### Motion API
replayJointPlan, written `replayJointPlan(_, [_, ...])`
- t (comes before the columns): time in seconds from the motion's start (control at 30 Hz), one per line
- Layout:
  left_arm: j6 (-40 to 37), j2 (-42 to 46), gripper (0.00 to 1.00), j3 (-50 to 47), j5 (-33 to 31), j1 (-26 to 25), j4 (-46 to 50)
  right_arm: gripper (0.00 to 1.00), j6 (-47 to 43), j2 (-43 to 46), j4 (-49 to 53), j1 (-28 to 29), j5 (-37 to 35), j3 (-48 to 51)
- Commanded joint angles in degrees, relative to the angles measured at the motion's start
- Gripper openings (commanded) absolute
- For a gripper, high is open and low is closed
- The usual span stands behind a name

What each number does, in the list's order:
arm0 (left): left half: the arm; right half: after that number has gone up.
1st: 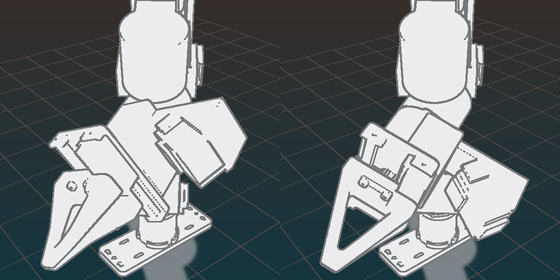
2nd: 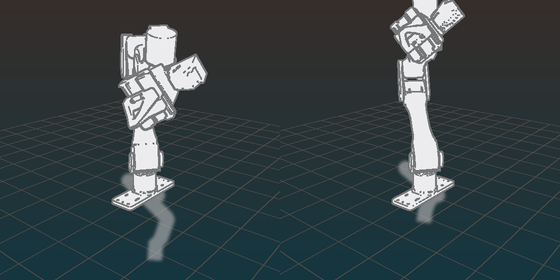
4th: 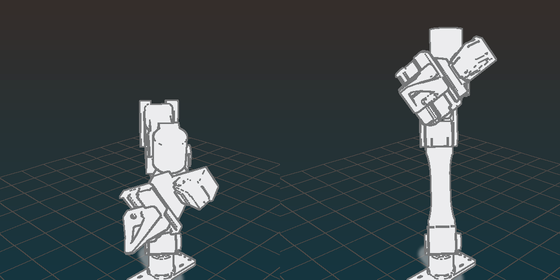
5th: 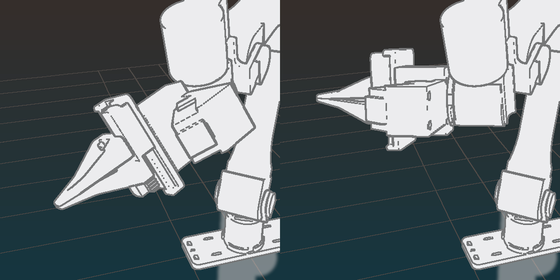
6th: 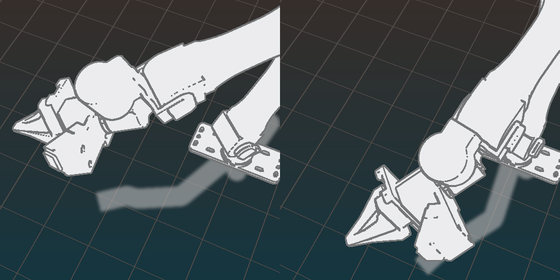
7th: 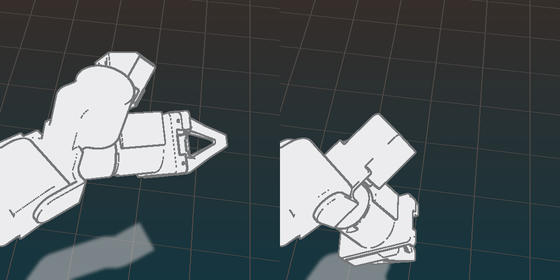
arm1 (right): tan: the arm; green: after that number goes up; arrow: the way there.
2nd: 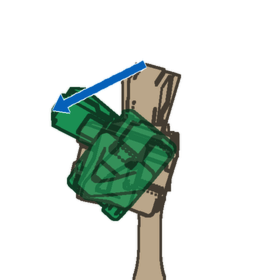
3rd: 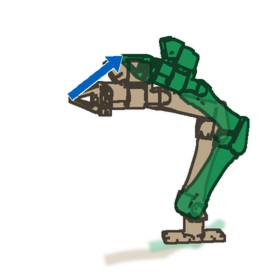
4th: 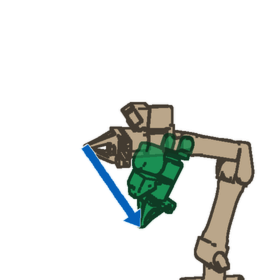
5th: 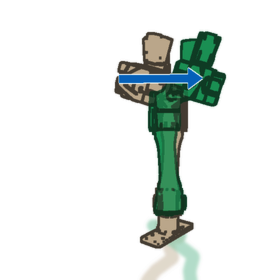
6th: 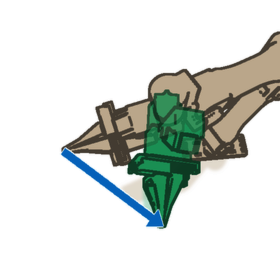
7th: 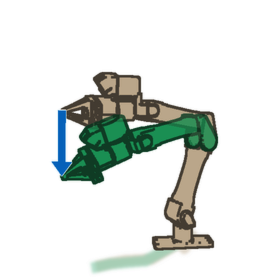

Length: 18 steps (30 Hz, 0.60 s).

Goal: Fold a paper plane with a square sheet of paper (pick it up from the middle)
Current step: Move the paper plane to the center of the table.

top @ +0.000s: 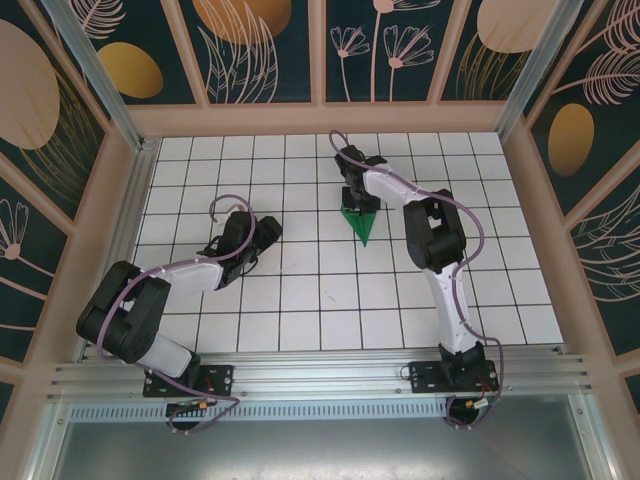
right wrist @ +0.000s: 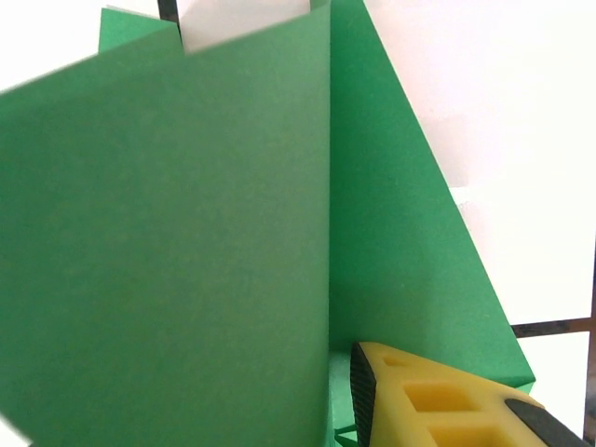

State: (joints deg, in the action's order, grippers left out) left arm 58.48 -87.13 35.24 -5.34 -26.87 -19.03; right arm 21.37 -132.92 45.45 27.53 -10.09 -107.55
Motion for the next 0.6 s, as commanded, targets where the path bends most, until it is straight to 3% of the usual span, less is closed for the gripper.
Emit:
replayJointPlan(0.0, [-1.2, -0.4, 0.72, 0.9, 0.3, 0.3, 0.2, 0.35, 0.7, -2.4, 1.0, 0.2, -0.5, 0.9])
replayJointPlan(0.27, [-1.8, 0.4, 0.72, 2.0, 0.0, 0.3, 1.7, 0.37, 2.1, 0.5, 1.3, 0.1, 0.0, -1.5])
replayJointPlan(0.57, [-4.5, 2.1, 0.75, 6.0, -2.9, 0.3, 7.8, 0.57, 2.7, 11.4, 2.1, 0.1, -2.2, -7.1])
